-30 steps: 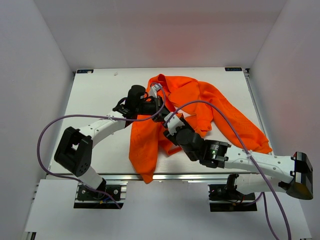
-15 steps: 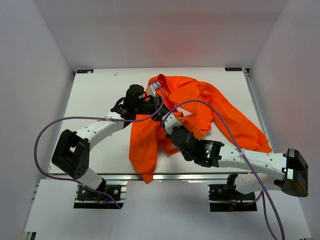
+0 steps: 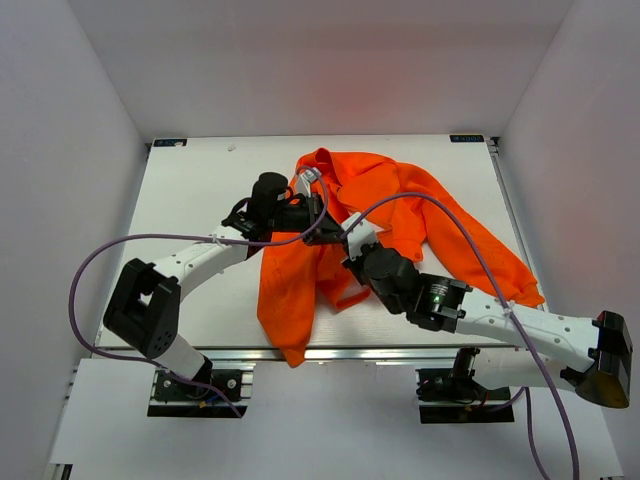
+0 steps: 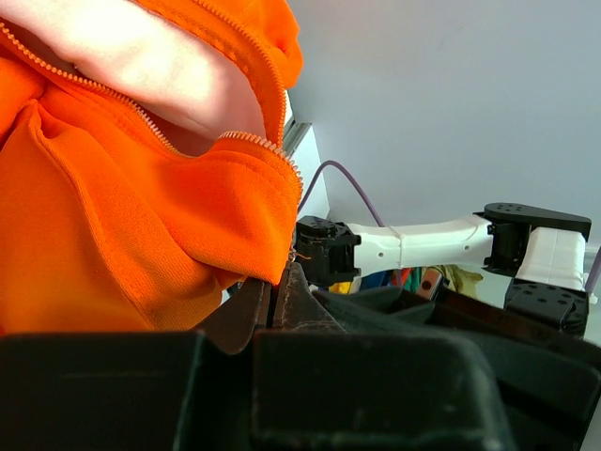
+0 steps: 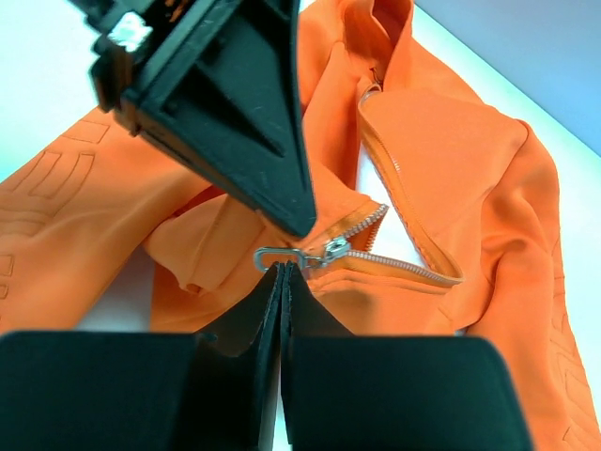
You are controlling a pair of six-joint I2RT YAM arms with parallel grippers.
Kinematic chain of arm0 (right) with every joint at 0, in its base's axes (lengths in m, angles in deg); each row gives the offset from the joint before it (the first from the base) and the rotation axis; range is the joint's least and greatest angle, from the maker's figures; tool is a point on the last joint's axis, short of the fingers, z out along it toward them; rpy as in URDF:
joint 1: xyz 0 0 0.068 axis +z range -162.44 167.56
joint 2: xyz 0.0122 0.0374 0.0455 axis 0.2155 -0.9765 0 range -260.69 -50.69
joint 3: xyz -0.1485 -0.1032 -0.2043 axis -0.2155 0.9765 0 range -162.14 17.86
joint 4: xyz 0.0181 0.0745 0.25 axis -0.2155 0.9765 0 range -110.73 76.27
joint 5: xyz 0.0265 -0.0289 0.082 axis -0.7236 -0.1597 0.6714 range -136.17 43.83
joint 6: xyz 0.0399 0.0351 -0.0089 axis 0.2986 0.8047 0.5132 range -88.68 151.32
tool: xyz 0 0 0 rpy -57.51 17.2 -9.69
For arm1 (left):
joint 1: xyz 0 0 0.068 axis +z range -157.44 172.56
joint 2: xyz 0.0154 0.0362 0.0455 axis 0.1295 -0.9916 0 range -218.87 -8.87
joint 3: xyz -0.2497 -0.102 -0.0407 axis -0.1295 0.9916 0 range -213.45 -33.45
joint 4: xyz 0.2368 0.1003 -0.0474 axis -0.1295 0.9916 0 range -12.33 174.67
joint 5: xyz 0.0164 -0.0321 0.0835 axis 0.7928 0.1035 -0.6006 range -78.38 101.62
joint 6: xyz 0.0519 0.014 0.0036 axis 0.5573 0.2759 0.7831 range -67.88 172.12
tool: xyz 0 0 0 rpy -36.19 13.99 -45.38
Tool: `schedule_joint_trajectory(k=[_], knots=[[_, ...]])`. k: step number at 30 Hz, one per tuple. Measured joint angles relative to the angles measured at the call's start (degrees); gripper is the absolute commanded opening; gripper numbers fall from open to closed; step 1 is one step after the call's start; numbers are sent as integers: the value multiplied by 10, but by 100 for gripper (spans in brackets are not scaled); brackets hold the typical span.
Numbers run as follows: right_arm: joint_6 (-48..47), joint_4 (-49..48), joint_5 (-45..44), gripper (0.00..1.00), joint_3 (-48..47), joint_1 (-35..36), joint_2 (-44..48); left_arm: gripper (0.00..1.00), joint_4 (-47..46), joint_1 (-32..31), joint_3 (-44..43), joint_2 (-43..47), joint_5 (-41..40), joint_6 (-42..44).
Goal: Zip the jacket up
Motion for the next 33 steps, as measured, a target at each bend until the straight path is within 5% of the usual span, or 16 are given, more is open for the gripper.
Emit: schedule_joint_trajectory(k=[5, 6, 7, 13, 30, 33], knots=[[0, 7, 29, 3, 0, -13, 4, 0, -2, 0, 3, 0, 0, 0], [-1, 7, 37, 25, 0, -13, 4, 0, -2, 0, 3, 1, 0, 0], [-3, 7, 48, 33, 0, -13, 4, 0, -2, 0, 3, 1, 0, 0], [8, 9, 58, 49, 0, -13, -17, 0, -2, 0, 3, 1, -1, 0], [92, -39, -44, 41, 0, -13, -68, 0, -4, 1, 10, 9, -20, -9], [103, -45, -54, 27, 0, -13, -69, 0, -5, 1, 10, 9, -21, -9]])
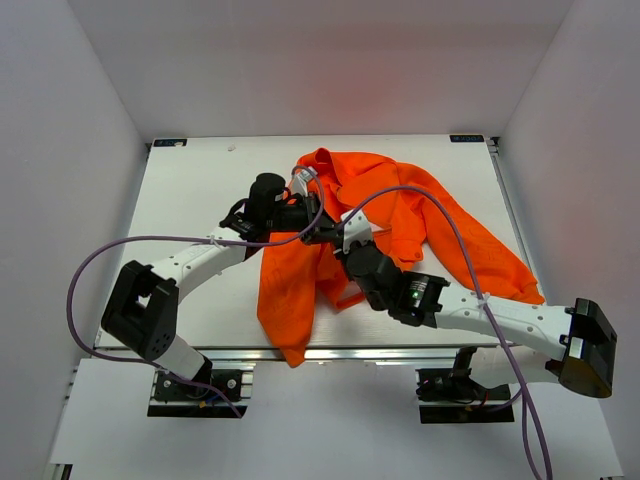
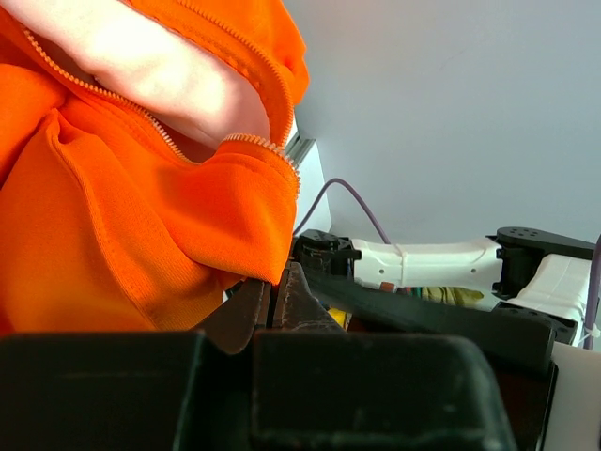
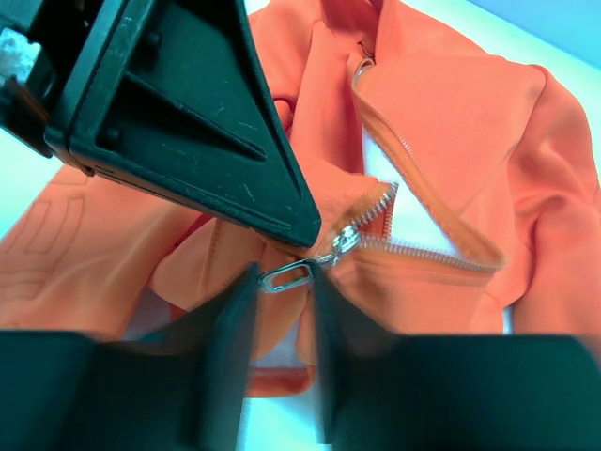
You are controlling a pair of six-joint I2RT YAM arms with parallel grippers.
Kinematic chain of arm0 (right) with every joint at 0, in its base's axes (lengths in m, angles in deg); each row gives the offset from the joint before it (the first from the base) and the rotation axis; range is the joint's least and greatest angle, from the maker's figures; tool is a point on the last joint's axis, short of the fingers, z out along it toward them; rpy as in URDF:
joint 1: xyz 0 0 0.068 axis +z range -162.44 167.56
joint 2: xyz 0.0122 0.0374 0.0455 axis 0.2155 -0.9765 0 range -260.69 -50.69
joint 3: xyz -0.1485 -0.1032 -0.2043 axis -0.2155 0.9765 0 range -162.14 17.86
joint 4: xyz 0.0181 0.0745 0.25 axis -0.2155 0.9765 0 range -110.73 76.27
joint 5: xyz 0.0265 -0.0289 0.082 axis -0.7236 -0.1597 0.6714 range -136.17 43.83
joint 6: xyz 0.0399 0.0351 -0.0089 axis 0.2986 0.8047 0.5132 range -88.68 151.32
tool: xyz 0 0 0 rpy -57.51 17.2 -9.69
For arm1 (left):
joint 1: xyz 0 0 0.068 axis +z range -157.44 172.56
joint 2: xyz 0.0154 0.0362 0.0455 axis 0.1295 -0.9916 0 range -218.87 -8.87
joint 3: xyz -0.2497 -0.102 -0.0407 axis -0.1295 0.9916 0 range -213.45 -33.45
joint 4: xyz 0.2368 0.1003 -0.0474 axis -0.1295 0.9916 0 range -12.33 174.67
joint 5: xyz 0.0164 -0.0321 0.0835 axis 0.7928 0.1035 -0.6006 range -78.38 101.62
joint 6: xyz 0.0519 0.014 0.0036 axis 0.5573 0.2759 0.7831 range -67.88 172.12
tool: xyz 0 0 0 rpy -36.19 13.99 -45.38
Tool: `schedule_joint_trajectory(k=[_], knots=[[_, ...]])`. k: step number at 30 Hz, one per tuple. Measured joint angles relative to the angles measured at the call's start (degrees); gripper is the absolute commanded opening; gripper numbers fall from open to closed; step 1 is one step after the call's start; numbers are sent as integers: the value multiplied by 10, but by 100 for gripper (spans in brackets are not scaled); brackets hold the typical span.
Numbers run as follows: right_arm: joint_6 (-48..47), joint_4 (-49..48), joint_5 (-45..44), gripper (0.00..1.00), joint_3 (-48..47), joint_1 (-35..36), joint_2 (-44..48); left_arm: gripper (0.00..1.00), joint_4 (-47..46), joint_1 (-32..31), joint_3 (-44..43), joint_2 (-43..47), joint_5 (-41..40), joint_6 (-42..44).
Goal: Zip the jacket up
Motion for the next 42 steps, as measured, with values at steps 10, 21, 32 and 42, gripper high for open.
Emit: schedule_joint_trajectory(k=[10, 21, 32, 42], knots=[[13, -1, -1, 0, 0, -1, 10, 0, -7, 4, 10, 3, -7, 1], [15, 20, 50, 0, 16, -26, 87, 0, 15, 3, 10, 11, 10, 41], [17, 35, 161, 0, 26, -75, 82, 0, 53, 3, 27, 28, 21, 86], [19, 39, 182, 0, 30, -80, 78, 0, 62, 3, 29, 28, 23, 93]])
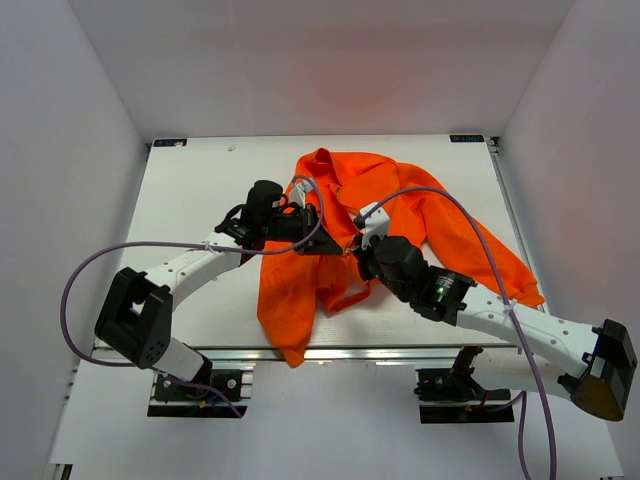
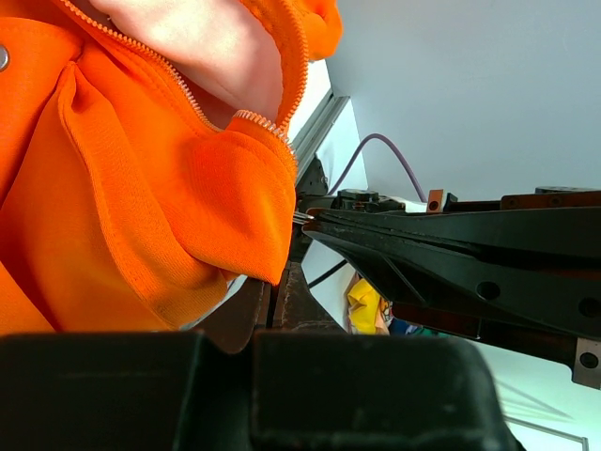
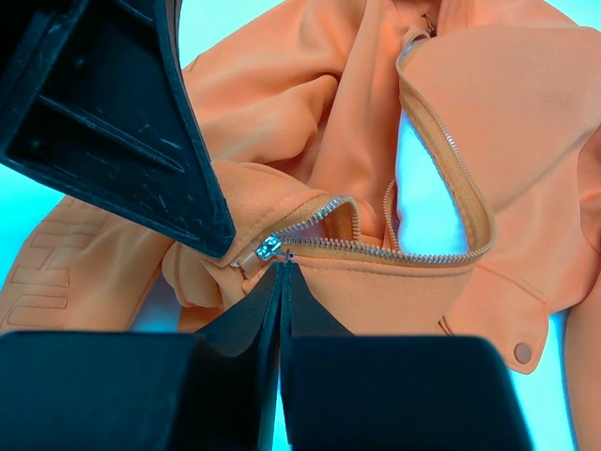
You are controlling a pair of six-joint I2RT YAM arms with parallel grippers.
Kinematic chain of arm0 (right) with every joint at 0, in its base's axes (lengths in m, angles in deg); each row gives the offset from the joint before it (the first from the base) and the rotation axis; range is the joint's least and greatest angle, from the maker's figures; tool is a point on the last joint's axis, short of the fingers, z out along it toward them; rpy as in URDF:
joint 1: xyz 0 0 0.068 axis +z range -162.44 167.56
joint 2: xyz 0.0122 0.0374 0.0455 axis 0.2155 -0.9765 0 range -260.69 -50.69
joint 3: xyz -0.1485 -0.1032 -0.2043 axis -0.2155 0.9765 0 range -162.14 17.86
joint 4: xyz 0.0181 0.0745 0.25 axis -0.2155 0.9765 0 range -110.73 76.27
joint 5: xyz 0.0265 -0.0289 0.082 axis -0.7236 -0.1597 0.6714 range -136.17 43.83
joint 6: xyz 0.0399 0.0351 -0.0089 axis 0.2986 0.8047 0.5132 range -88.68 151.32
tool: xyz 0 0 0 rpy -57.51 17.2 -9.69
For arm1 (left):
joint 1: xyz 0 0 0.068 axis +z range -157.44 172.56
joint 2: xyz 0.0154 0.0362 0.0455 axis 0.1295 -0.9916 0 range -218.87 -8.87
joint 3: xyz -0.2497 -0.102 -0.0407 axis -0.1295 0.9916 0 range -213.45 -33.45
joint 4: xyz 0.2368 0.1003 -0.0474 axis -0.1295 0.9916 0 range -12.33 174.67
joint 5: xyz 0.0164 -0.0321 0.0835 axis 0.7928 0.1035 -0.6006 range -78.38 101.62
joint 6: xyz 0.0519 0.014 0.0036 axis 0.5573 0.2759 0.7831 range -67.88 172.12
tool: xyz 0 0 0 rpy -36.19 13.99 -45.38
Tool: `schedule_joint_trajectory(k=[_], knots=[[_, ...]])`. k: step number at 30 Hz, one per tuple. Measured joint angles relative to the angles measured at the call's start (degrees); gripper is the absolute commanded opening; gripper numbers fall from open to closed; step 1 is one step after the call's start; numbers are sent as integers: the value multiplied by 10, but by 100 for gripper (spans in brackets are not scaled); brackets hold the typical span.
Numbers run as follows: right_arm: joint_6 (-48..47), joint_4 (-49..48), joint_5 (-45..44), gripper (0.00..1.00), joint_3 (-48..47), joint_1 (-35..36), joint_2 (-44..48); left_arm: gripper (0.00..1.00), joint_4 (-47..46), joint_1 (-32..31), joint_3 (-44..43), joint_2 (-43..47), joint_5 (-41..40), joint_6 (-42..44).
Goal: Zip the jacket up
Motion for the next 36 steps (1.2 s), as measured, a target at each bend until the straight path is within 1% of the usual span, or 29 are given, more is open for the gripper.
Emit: schedule_joint_trajectory(k=[6, 8, 10, 12, 13, 15, 23, 26, 28, 29, 36], knots=[[10, 0, 0, 0, 3, -4, -2, 0, 1, 0, 0, 0, 0, 1], [11, -1, 0, 2, 4, -5, -2, 0, 1, 0, 0, 0, 0, 1], [12, -4, 0, 7, 8, -6, -2, 0, 2, 0, 0, 0, 0, 1], [12, -5, 3, 8, 13, -6, -2, 0, 4, 0, 0, 0, 0, 2], [12, -6, 4, 11, 15, -6, -2, 0, 5, 0, 0, 0, 0, 2], [12, -6, 7, 11, 19, -6, -2, 0, 4, 0, 0, 0, 0, 1], [12, -19, 24, 17, 38, -10, -3, 0, 4, 0, 0, 0, 0, 1], [12, -23, 31, 15, 44, -12, -3, 0, 4, 0, 0, 0, 0, 1], [12, -25, 33, 3, 46, -14, -3, 0, 4, 0, 0, 0, 0, 1], [14, -29, 33, 0, 47, -14, -3, 0, 4, 0, 0, 0, 0, 1], [16, -37, 29, 0, 48, -18, -2, 0, 5, 0, 0, 0, 0, 1]])
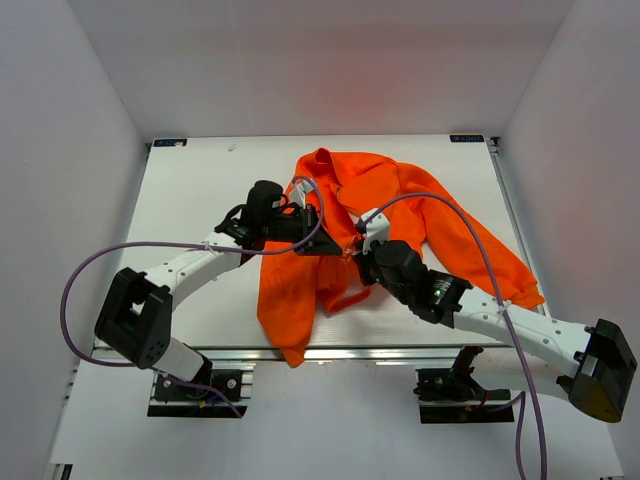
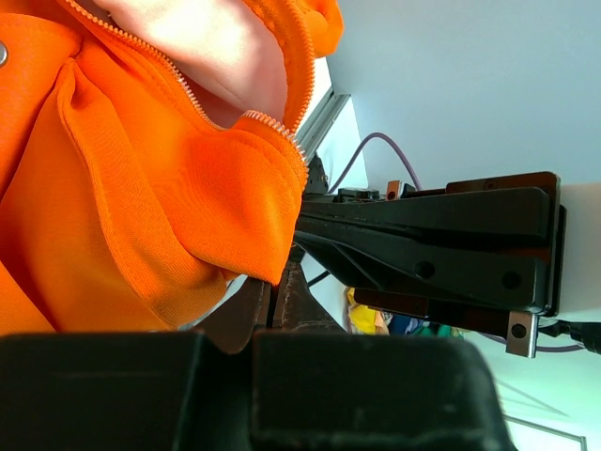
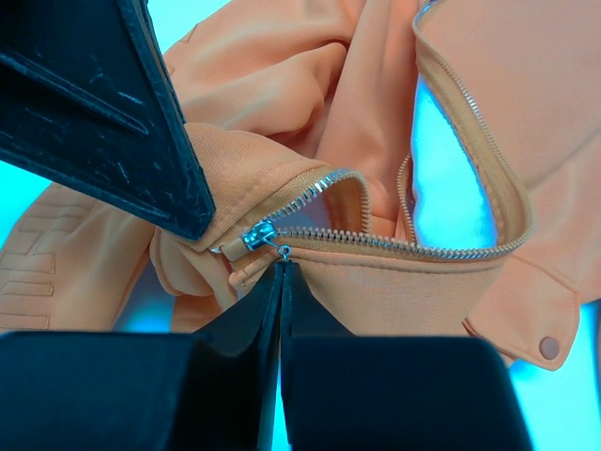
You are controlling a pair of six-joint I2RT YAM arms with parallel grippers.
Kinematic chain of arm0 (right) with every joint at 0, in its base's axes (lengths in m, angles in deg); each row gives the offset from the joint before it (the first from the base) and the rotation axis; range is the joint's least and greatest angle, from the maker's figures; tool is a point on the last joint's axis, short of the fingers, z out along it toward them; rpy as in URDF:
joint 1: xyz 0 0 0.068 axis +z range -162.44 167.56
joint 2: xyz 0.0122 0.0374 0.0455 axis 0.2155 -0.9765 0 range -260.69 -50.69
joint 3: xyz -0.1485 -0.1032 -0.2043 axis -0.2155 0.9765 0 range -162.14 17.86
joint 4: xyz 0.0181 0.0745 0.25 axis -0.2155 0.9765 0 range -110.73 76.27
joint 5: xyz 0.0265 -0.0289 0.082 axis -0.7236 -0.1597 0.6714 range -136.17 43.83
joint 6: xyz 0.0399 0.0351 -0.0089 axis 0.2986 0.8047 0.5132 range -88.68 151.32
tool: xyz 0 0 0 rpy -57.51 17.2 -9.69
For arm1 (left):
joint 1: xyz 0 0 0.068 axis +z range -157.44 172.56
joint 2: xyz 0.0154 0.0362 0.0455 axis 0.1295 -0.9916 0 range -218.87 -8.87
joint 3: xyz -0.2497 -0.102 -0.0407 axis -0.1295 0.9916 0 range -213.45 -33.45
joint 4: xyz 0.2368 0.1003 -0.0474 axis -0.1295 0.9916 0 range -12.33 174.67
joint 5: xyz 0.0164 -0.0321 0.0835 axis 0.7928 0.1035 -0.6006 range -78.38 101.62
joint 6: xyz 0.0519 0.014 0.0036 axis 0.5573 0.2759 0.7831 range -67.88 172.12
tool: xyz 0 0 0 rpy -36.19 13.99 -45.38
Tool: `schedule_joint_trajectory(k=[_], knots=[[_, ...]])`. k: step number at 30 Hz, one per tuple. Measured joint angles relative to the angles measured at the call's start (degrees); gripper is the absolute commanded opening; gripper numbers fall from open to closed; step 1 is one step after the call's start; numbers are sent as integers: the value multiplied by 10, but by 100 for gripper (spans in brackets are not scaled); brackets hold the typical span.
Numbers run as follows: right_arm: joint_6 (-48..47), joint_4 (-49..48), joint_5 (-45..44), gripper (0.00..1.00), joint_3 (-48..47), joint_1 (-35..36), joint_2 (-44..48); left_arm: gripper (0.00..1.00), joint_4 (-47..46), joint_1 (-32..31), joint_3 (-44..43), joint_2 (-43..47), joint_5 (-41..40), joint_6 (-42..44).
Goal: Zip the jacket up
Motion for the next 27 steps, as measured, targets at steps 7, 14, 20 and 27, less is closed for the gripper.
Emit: schedule_joint_trajectory(k=[7, 14, 20, 27], knots=[[-3, 12, -35, 0, -10, 1, 1, 0, 7, -1, 1, 1, -2, 1], [-2, 54, -85, 0, -52, -12, -27, 0, 90, -15, 19, 39, -33, 29], [-6, 85, -90, 0, -64, -30, -42, 0, 169, -22, 58, 89, -63, 53], [-42, 60, -47, 0, -65, -106, -83, 0, 238, -32, 112, 141, -72, 78]])
